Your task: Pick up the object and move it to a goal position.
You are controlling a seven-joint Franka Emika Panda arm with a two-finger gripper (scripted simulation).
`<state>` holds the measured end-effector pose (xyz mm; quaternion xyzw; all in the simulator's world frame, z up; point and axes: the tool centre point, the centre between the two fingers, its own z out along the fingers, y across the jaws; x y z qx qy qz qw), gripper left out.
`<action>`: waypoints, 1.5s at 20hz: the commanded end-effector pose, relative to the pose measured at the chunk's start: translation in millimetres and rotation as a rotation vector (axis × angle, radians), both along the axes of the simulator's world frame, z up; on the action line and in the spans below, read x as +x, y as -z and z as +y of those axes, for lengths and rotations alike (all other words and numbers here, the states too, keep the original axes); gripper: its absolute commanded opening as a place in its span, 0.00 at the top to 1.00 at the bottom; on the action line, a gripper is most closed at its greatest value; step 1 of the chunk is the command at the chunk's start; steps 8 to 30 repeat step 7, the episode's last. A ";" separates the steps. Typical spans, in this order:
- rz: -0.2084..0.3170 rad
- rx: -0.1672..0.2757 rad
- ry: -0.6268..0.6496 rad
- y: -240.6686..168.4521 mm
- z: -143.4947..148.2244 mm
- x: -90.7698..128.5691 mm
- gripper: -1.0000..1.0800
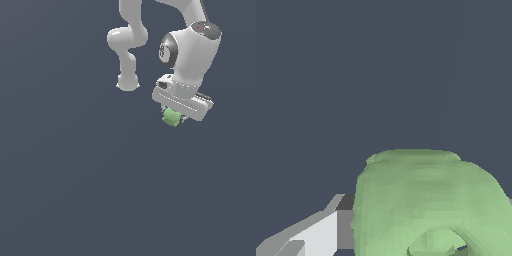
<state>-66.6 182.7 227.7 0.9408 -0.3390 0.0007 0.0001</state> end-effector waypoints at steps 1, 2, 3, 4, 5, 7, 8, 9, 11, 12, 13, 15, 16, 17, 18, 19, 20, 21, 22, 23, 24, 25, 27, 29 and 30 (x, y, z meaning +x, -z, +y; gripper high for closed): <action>0.001 -0.001 0.002 -6.2 7.6 -4.0 1.00; 0.001 -0.001 0.002 -7.7 9.6 -4.7 1.00; 0.001 -0.001 0.002 -8.7 11.0 -5.1 1.00; 0.001 0.000 0.002 -9.2 11.5 -5.1 1.00; 0.001 0.000 0.002 -9.2 11.7 -4.8 1.00; 0.001 0.001 0.002 -8.7 11.3 -4.1 1.00; 0.001 0.001 0.002 -8.7 11.3 -4.1 1.00; 0.001 0.001 0.002 -8.7 11.3 -4.1 1.00; 0.001 0.001 0.002 -8.7 11.3 -4.1 1.00; 0.001 0.001 0.002 -8.7 11.3 -4.1 1.00; 0.001 0.001 0.002 -8.7 11.3 -4.1 1.00; 0.001 0.001 0.002 -8.7 11.3 -4.1 1.00; 0.001 0.001 0.002 -8.7 11.3 -4.1 1.00; 0.001 0.001 0.002 -8.7 11.3 -4.1 1.00; 0.001 0.001 0.002 -8.7 11.3 -4.1 1.00; 0.001 0.001 0.002 -8.7 11.3 -4.1 1.00; 0.001 0.001 0.002 -8.7 11.3 -4.1 1.00; 0.001 0.001 0.002 -8.7 11.3 -4.1 1.00; 0.001 0.001 0.002 -8.7 11.3 -4.1 1.00; 0.001 0.001 0.002 -8.7 11.3 -4.1 1.00; 0.001 0.001 0.002 -8.7 11.3 -4.1 1.00; 0.001 0.001 0.002 -8.7 11.3 -4.1 1.00; 0.001 0.001 0.002 -8.7 11.3 -4.1 1.00; 0.001 0.001 0.002 -8.7 11.3 -4.1 1.00; 0.001 0.001 0.002 -8.7 11.3 -4.1 1.00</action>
